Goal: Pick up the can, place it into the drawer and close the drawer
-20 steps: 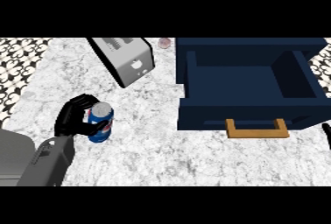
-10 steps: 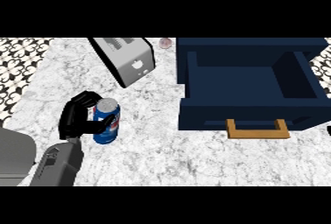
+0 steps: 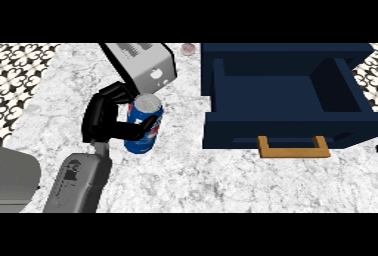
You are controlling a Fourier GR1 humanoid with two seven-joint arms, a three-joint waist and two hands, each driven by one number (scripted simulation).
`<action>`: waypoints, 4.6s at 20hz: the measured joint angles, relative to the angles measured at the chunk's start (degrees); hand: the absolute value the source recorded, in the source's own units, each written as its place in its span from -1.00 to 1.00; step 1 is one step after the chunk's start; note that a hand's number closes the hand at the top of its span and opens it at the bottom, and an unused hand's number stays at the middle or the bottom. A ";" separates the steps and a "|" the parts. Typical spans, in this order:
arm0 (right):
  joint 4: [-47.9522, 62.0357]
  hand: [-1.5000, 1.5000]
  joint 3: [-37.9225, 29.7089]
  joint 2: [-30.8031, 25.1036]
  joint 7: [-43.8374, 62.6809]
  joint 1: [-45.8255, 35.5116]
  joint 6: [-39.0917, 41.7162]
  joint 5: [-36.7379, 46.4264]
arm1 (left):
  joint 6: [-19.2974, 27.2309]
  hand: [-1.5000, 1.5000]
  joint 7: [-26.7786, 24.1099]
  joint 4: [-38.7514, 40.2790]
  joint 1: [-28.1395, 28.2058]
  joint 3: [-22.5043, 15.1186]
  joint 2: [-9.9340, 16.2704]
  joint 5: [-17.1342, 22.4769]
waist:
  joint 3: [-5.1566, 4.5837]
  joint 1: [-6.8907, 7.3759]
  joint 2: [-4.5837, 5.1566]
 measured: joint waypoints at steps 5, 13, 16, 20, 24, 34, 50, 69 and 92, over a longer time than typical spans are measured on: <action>0.07 -1.00 -0.65 -0.46 -0.30 0.14 0.33 -0.53 | 4.63 1.00 8.94 -3.94 -6.01 -4.33 -1.02 -0.81 | 0.00 -0.23 0.04; 0.30 -1.00 -2.18 -1.00 0.21 -1.27 0.72 -1.77 | 11.71 1.00 17.67 -1.89 -19.69 -9.71 -1.39 -2.51 | -0.01 -0.62 0.15; 0.62 -1.00 -2.50 -0.60 -0.95 -0.47 1.32 -1.60 | 13.88 1.00 18.80 1.01 -24.89 -10.67 -1.42 -2.33 | 0.00 -0.78 0.18; 0.95 -1.00 -2.31 -0.69 -0.15 -1.39 0.82 -1.26 | 17.22 1.00 21.42 4.83 -32.43 -11.73 -1.45 -1.59 | 0.00 -0.83 0.20; 1.75 -1.00 -2.54 -1.44 0.82 -3.41 0.66 -1.34 | 21.63 1.00 21.41 12.12 -40.10 -13.71 -1.46 0.90 | 0.00 -1.24 0.30; 1.12 -1.00 -0.04 -0.13 0.27 -2.76 0.44 0.53 | 25.35 1.00 18.62 29.88 -54.83 -15.22 -1.46 7.93 | 0.04 -2.24 0.53; 0.80 -1.00 -0.18 -1.16 3.14 -6.04 -0.14 0.31 | 28.33 1.00 10.91 46.67 -63.23 -24.76 -1.47 20.55 | 0.09 -3.95 0.99; 3.62 -1.00 1.10 -1.37 2.59 -10.21 -0.83 1.91 | 32.38 -1.00 2.68 55.61 -62.04 -34.93 -1.46 25.95 | 0.15 -6.72 1.85; 0.54 -1.00 1.84 -5.86 0.56 -13.30 -0.74 9.38 | 40.14 -1.00 -0.17 55.50 -60.57 -37.97 -1.46 33.65 | 0.08 -7.15 1.90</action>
